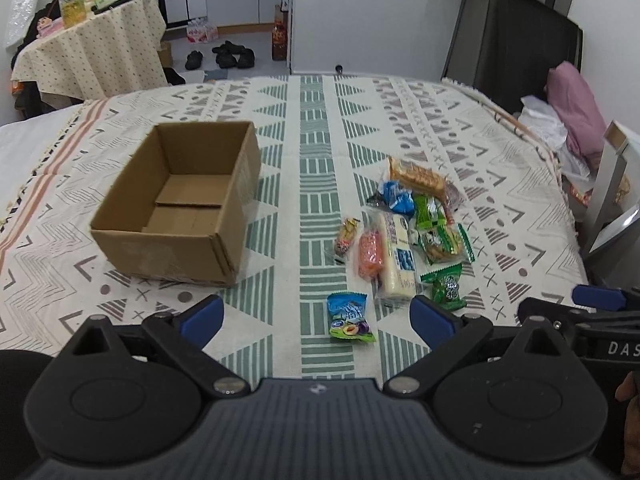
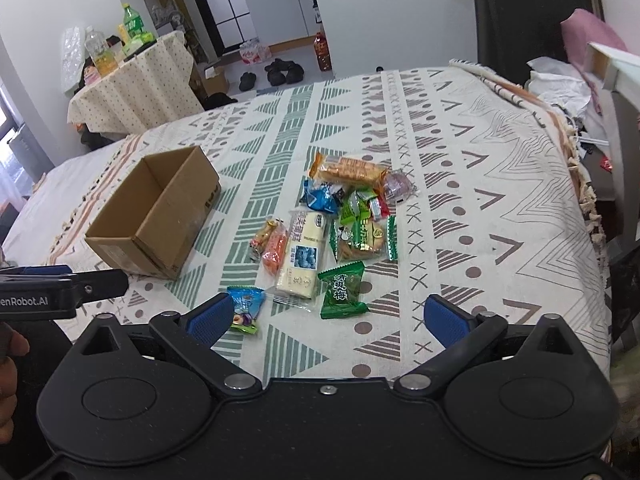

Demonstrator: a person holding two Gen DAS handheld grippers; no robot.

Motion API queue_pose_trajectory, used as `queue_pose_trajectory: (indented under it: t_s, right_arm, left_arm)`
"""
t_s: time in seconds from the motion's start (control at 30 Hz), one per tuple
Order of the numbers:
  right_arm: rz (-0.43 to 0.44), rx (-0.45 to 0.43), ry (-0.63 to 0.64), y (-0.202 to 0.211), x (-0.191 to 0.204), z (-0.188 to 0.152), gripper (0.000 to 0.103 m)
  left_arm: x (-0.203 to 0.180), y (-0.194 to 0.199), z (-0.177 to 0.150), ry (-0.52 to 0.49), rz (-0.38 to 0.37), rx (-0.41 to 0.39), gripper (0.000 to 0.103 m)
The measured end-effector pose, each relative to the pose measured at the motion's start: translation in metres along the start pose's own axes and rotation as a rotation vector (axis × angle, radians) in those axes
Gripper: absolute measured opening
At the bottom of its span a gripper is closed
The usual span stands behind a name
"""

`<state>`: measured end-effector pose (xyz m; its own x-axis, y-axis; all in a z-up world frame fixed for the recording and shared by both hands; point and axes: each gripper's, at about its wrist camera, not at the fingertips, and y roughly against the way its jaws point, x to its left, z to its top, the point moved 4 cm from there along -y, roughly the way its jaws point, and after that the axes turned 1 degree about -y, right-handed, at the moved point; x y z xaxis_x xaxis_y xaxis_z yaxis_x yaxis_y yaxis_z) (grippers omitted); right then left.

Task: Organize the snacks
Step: 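Grasp the blue candy bag with left tool while right tool grasps green plum packet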

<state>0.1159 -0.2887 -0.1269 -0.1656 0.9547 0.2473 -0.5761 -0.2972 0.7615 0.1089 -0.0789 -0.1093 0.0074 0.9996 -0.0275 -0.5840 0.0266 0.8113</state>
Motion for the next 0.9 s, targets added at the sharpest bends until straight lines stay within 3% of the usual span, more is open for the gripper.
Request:
queue_pose_trajectory:
  t_s: [0.2,0.47,0.57,0.9]
  right_arm:
    - [0.025,0.056,-0.007,-0.027,-0.005,0.001,0.074]
    - [0.045,0.139,-0.065,-0.065,-0.014,0.002,0.054]
    - [0.031,0.164,-0.067,-0.080,-0.015,-0.001,0.047]
    - [0.063,0.215,-0.127,-0.115,-0.023,0.003,0.039]
  left_arm:
    - [-0.014,-0.033,-0.002,-0.029,-0.009,0.067,0.084]
    - [-0.021,-0.080,-0.006,-0.026,-0.005,0.182,0.058]
    - [-0.024,-0.095,-0.007,-0.025,0.001,0.216,0.055]
    - [-0.033,-0.140,-0.007,-0.050,0.012,0.301,0.047]
